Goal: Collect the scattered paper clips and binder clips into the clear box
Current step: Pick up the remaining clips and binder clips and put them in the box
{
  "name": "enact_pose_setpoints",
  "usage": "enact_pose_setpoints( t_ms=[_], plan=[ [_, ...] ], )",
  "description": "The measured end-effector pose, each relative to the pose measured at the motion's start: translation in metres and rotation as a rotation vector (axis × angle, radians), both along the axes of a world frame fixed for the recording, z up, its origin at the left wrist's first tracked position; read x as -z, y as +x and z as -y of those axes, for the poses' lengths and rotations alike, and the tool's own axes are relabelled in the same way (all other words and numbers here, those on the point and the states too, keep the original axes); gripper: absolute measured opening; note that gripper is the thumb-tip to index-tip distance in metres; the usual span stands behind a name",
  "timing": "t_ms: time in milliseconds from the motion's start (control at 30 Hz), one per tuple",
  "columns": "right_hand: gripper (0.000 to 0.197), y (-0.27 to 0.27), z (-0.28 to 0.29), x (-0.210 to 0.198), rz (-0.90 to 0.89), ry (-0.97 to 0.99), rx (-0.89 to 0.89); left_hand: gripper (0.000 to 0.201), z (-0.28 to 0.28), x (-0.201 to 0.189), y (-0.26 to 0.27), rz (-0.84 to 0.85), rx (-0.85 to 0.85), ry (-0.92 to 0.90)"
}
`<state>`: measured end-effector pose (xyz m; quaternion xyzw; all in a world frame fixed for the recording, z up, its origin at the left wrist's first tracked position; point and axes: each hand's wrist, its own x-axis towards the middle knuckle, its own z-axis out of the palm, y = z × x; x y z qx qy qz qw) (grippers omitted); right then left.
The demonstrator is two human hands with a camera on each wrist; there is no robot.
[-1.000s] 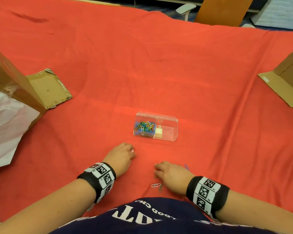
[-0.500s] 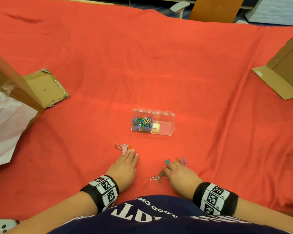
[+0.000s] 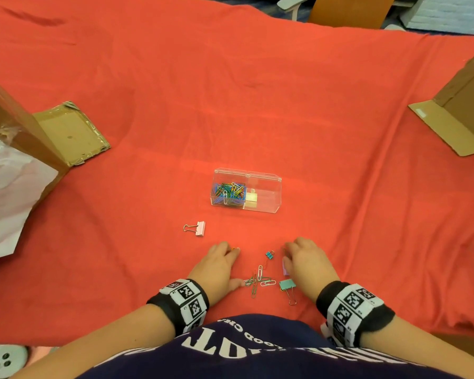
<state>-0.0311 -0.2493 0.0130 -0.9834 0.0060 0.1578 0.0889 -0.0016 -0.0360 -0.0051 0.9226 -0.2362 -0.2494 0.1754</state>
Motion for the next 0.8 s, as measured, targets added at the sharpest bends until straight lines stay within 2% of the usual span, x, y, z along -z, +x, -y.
enact_pose_setpoints(
  t_ms=[67, 167, 300, 433, 533, 600, 667, 800],
  plan=[
    [0.025, 0.002, 0.009, 0.005, -0.030, 0.013, 0.127, 0.074, 0.010, 0.001, -0.002, -0.034, -0.012, -0.019],
    [0.021, -0.002, 0.008, 0.014, -0.048, 0.093, 0.163, 0.071, 0.025, 0.003, -0.004, -0.098, 0.038, -0.040],
    [0.023, -0.013, -0.007, 0.020, -0.051, 0.184, -0.021, 0.064, 0.036, 0.004, -0.007, -0.109, 0.044, -0.073],
    [0.039, -0.016, -0.017, 0.015, -0.084, 0.226, -0.145, 0.063, 0.039, 0.003, -0.009, -0.023, -0.091, 0.010],
    [0.067, -0.013, -0.018, 0.015, -0.176, 0.152, -0.251, 0.057, 0.040, 0.002, -0.008, -0.101, -0.112, 0.011],
    [0.076, -0.009, -0.021, 0.013, -0.200, 0.093, -0.285, 0.049, 0.039, 0.001, -0.006, -0.153, -0.107, -0.019],
    [0.066, -0.006, -0.027, 0.011, -0.199, 0.078, -0.303, 0.040, 0.036, 0.002, -0.004, -0.185, -0.124, -0.049],
    [0.030, -0.001, -0.036, 0.006, -0.186, 0.100, -0.301, 0.023, 0.031, 0.002, -0.001, -0.194, -0.130, -0.060]
  ],
)
